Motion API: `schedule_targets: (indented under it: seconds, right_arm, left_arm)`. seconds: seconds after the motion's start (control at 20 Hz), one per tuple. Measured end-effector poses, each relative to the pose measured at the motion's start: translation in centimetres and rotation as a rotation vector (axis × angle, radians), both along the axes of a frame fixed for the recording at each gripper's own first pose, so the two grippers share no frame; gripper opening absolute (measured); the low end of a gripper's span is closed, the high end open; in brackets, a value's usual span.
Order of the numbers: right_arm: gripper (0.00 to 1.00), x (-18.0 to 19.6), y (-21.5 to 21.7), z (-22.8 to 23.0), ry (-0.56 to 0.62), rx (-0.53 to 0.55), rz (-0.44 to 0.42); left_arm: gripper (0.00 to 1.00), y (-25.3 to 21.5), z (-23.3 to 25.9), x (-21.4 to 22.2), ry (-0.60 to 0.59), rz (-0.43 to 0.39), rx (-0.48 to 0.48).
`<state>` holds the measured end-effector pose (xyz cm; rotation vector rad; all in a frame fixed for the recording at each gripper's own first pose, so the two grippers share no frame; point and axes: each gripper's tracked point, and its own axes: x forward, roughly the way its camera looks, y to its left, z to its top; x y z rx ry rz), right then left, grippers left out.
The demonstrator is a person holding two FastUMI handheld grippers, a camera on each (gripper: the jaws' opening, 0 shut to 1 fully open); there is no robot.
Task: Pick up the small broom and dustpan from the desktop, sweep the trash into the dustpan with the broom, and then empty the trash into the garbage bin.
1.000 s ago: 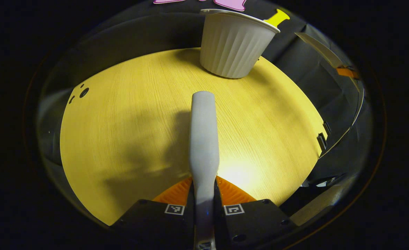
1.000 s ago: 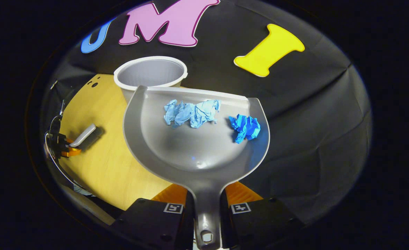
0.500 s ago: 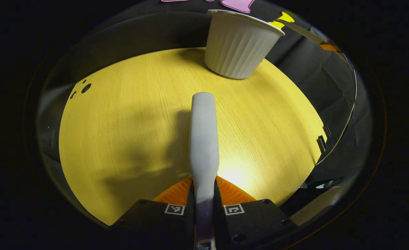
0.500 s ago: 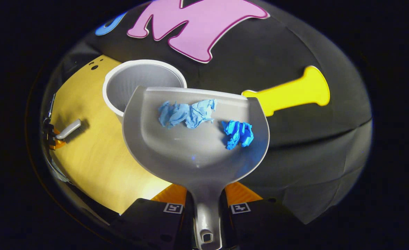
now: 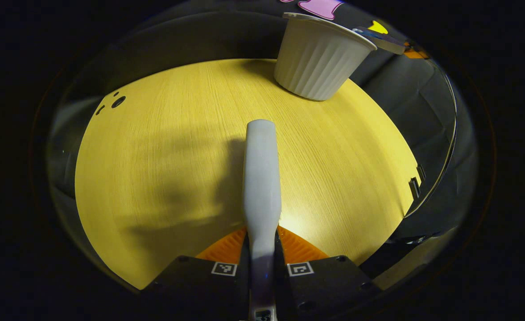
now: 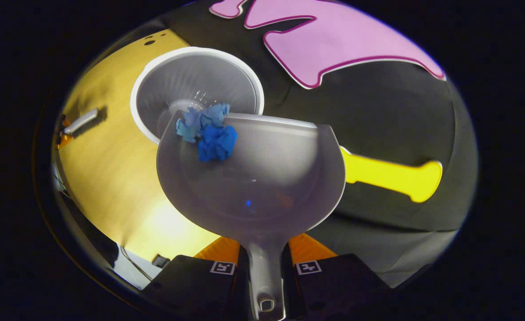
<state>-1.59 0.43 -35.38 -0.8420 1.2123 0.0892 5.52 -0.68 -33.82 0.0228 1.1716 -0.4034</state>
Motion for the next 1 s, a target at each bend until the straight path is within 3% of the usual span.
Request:
schedule_targets:
  seconds: [0.25, 0.65, 0.75, 1.0]
  right_arm:
    - [0.34, 0.7, -0.6, 1.1, 0.056, -0.086, 0.077]
    - [0.34, 0.9, -0.5, 1.0, 0.042, -0.079, 0.073]
    - [0.34, 0.9, -0.2, 0.8, 0.006, -0.040, 0.054]
    - [0.34, -0.5, 1.0, -0.4, -0.123, 0.170, -0.073]
  left_arm:
    - [0.27, -0.2, 0.0, 0.1, -0.004, 0.000, -0.004]
    - [0.27, -0.2, 0.0, 0.1, -0.005, -0.003, -0.008]
    - [0.27, -0.2, 0.0, 0.1, -0.008, -0.001, -0.004]
    - [0.27, 0.0, 0.2, -0.2, -0.014, 0.005, 0.014]
